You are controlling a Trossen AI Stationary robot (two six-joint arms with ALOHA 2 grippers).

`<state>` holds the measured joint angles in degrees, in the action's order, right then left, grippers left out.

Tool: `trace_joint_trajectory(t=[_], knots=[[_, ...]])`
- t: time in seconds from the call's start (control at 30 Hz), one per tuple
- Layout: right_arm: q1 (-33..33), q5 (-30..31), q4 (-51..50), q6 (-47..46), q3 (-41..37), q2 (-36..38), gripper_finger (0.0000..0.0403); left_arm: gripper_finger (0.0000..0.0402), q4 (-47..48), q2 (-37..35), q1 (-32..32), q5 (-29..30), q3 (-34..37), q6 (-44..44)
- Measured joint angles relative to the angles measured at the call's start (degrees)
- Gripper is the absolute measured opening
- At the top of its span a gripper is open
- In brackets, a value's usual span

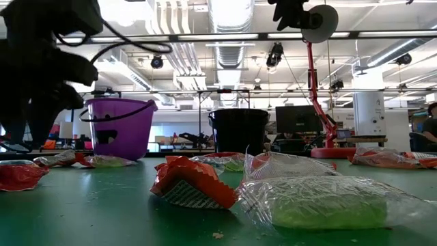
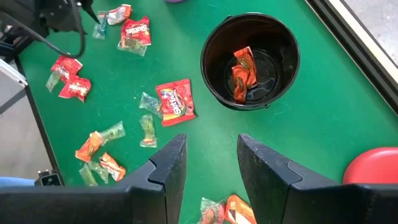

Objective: Sort candy
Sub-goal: Put the blue gummy into the violet bucket

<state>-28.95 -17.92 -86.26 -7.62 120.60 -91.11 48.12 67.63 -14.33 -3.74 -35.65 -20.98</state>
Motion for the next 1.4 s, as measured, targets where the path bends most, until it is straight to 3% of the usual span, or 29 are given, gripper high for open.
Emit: trace_joint_trajectory(t=[0.53, 0.73, 1.03, 1.3, 1.4], knots=[[4.4, 0.0, 0.0, -0.9, 0.0, 0.0, 0.0134, 0.0174, -1.6, 9.5, 0.0, -1.4, 1.5, -0.4], [5.9, 0.0, 0.0, -1.0, 0.0, 0.0, 0.0134, 0.0136, -2.3, 11.7, 0.1, -1.9, 1.7, -1.0], [6.2, 0.0, 0.0, -1.0, 0.0, 0.0, 0.0134, 0.0009, -2.6, 7.2, 0.0, -8.1, 0.9, -2.9], [6.2, 0.0, 0.0, -1.5, 0.0, 0.0, 0.0134, 0.0002, -0.3, 1.3, 0.0, -7.8, -1.5, -8.5], [6.2, 0.0, 0.0, -1.6, 0.0, 0.0, 0.0134, 0.0002, 1.3, -1.5, 0.0, -4.8, -4.4, -9.7]])
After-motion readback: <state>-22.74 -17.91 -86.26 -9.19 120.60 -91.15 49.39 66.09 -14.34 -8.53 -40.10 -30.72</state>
